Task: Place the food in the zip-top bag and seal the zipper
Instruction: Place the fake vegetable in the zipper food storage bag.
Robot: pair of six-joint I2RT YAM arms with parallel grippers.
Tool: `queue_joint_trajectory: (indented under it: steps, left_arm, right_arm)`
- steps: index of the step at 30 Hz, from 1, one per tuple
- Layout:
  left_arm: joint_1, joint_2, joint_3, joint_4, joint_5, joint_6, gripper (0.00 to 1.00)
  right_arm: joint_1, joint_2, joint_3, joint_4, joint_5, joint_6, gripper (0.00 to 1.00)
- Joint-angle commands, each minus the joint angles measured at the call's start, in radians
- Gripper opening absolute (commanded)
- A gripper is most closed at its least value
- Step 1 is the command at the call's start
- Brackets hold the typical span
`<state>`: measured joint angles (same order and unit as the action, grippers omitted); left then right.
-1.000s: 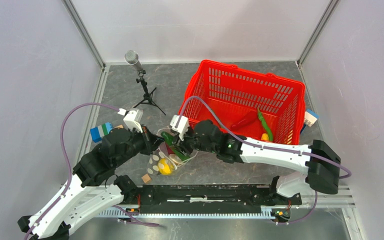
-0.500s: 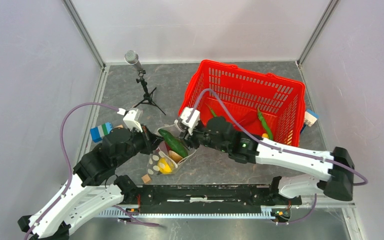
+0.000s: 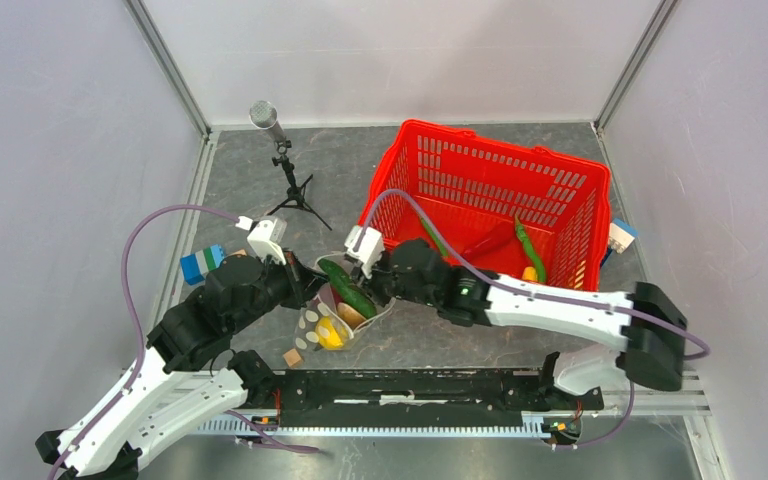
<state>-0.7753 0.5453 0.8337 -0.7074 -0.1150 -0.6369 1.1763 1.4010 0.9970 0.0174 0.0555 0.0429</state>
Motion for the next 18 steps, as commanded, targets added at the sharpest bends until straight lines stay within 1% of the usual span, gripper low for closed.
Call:
queue_joint_trajectory:
  steps: [1, 2, 4, 6, 8, 11, 15, 17, 18]
  left_arm:
    - [0.001, 0.002, 0.037, 0.075, 0.070, 0.005, 0.08]
    - [0.001, 0.004, 0.038, 0.076, 0.079, 0.004, 0.08]
    - [0.001, -0.002, 0.036, 0.070, 0.075, 0.005, 0.07]
    - [0.001, -0.011, 0.032, 0.061, 0.060, 0.002, 0.07]
    - [0.001, -0.019, 0.026, 0.056, 0.041, 0.003, 0.08]
    - [0.001, -0.019, 0.022, 0.056, 0.024, 0.003, 0.08]
    - [0.001, 0.000, 0.021, 0.060, 0.015, 0.010, 0.08]
    - [0.001, 0.006, 0.018, 0.066, 0.017, 0.013, 0.08]
    - [0.001, 0.009, 0.016, 0.069, 0.020, 0.015, 0.08]
  right_arm:
    - [-0.014, 0.142, 0.063, 0.046, 0.071, 0.049, 0.31]
    - [-0.021, 0.171, 0.085, 0.043, 0.035, 0.051, 0.31]
    - [-0.022, 0.204, 0.131, 0.039, -0.094, 0.037, 0.32]
    - [-0.021, 0.183, 0.121, 0.067, -0.169, 0.027, 0.34]
    - [-0.021, 0.119, 0.077, 0.113, -0.204, 0.012, 0.36]
    - [-0.022, -0.015, 0.035, 0.101, -0.159, -0.002, 0.39]
    - [-0.021, -0.194, 0.014, 0.007, -0.098, -0.035, 0.44]
    - [-0.021, -0.279, 0.007, -0.058, -0.017, -0.054, 0.48]
    - [-0.022, -0.327, 0.003, -0.086, 0.058, -0.065, 0.53]
